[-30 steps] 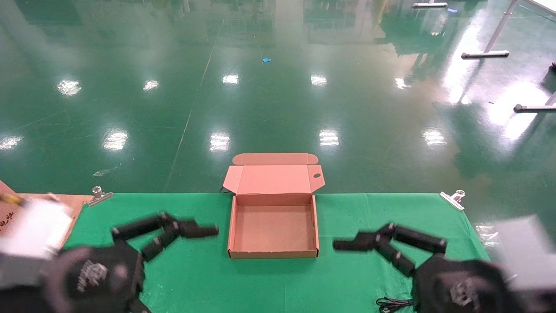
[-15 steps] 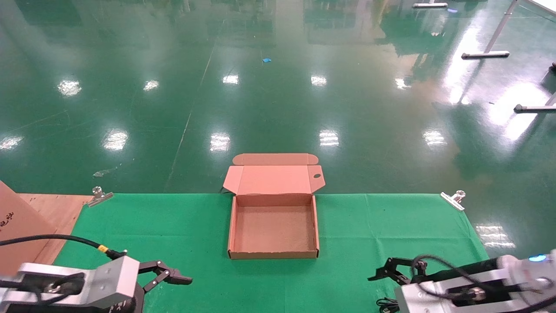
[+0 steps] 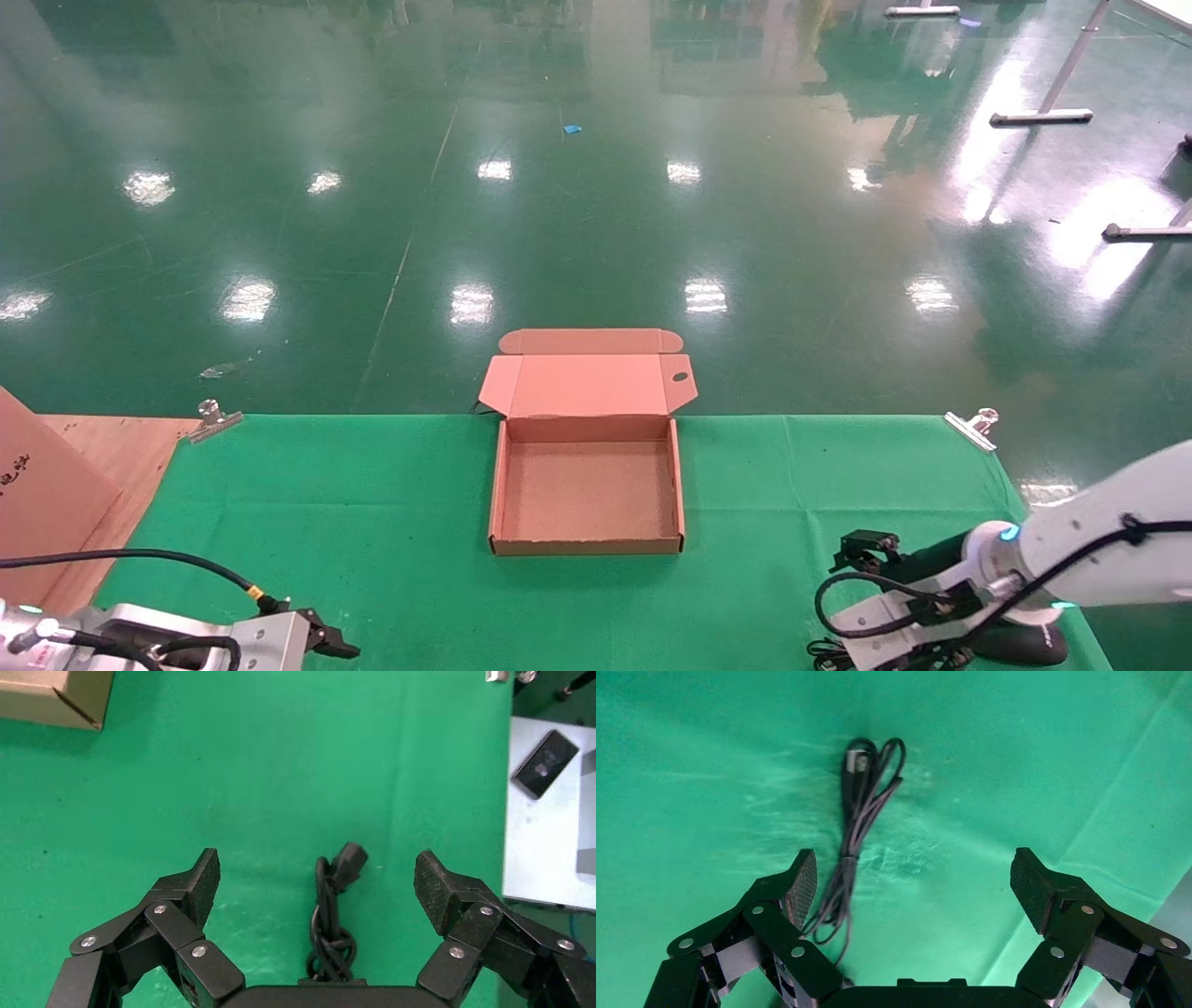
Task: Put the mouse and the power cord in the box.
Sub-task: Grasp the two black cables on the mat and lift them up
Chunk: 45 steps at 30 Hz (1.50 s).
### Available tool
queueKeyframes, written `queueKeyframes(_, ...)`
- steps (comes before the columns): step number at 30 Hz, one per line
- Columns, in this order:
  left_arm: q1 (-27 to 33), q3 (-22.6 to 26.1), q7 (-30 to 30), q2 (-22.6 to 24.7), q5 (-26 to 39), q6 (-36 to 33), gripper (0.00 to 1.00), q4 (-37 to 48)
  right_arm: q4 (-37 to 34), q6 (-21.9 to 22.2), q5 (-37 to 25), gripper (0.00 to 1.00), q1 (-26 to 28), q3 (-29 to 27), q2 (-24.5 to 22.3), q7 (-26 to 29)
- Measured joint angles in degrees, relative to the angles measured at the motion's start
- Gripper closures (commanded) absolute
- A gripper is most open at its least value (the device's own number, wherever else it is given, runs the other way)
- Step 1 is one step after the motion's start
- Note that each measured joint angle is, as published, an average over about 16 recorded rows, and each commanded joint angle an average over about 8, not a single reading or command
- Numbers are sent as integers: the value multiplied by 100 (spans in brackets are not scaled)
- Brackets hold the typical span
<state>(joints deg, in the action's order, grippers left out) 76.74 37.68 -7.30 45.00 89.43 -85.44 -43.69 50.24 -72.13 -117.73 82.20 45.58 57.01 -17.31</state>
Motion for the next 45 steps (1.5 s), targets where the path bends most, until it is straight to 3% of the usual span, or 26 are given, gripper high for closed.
queueKeyframes(17,222,382,-817,419,748,360,0,1264,-2162,553,-53,0,362,73,711,-1055)
queueKeyframes(25,182,416,-974,503,805,465,0,1517,-2827,670,24,8,511,39,844,-1438)
queueKeyframes(31,100,398,-1094,577,765,569,0,1704,-3254,774,75,1,611,10,950,-1676)
queueKeyframes(34,70,393,-1146,609,763,653,0,1814,-3451,823,106,13,662,-9,1007,-1783)
queueKeyframes(37,59,384,-1202,628,768,755,1,1927,-3631,854,141,45,706,-29,1069,-1897)
queueKeyframes(39,62,376,-1243,634,769,822,22,2006,-3741,868,164,70,732,-42,1108,-1975)
queueKeyframes(41,71,368,-1288,638,772,879,47,2084,-3843,875,188,89,756,-54,1145,-2052)
queueKeyframes(43,88,361,-1334,642,772,924,72,2159,-3940,880,211,98,779,-67,1178,-2127)
queueKeyframes(45,107,354,-1381,646,771,958,96,2230,-4031,883,233,100,801,-78,1207,-2200)
